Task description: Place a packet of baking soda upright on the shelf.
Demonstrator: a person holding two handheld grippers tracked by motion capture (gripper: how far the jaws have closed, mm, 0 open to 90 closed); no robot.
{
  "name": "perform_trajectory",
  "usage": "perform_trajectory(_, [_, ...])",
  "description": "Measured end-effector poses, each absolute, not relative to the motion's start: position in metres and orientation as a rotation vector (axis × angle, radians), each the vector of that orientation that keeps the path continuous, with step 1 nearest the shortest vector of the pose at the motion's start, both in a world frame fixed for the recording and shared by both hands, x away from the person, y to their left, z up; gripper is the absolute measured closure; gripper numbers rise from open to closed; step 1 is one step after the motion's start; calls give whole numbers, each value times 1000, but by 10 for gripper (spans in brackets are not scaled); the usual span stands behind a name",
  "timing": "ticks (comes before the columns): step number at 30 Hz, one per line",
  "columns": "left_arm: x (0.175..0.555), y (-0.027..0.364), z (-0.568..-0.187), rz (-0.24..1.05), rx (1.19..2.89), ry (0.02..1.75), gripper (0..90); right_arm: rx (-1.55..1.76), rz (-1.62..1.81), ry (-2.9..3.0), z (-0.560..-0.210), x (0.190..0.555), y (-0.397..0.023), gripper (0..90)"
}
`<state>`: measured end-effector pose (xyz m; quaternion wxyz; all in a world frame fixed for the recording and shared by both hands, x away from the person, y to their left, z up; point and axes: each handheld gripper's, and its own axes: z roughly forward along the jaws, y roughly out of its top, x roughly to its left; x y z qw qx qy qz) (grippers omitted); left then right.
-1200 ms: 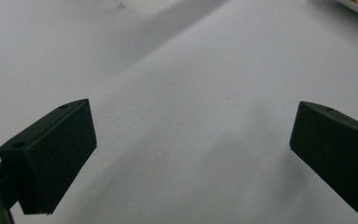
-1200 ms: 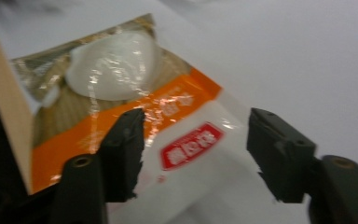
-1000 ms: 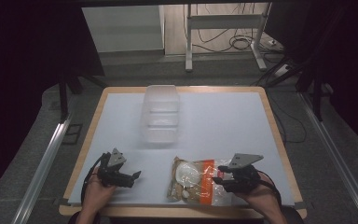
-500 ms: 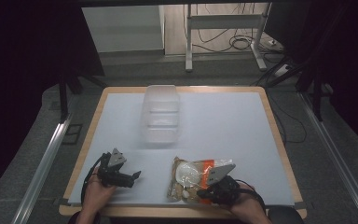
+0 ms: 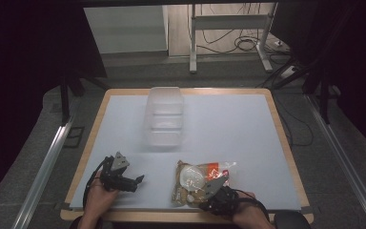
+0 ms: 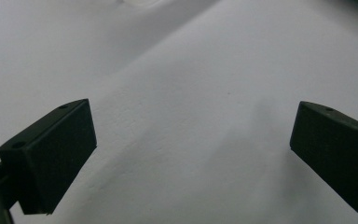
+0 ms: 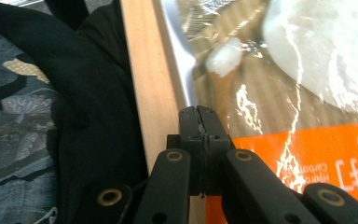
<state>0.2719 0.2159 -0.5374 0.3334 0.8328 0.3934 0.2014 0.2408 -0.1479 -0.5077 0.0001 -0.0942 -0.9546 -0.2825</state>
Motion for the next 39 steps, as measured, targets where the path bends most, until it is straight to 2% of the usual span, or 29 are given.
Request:
perform_trajectory(11, [272, 215, -537, 531, 2181, 1025, 5, -425, -843, -3100, -509, 258, -165, 887])
perform_trajectory(17, [272, 215, -537, 529, 2178, 1028, 4, -616, -880, -3089, -507, 274, -182, 887])
perform_trajectory(23, [272, 216, -536, 512, 2172, 1035, 6, -619, -928, -3036, -503, 276, -187, 884])
perform_trajectory(28, [272, 217, -536, 508, 2171, 1036, 6, -615, -960, -3025, -497, 275, -192, 836])
perform_trajectory(39, [272, 216, -536, 511, 2174, 1034, 6, -760, -1056, -3023, -487, 282, -209, 653])
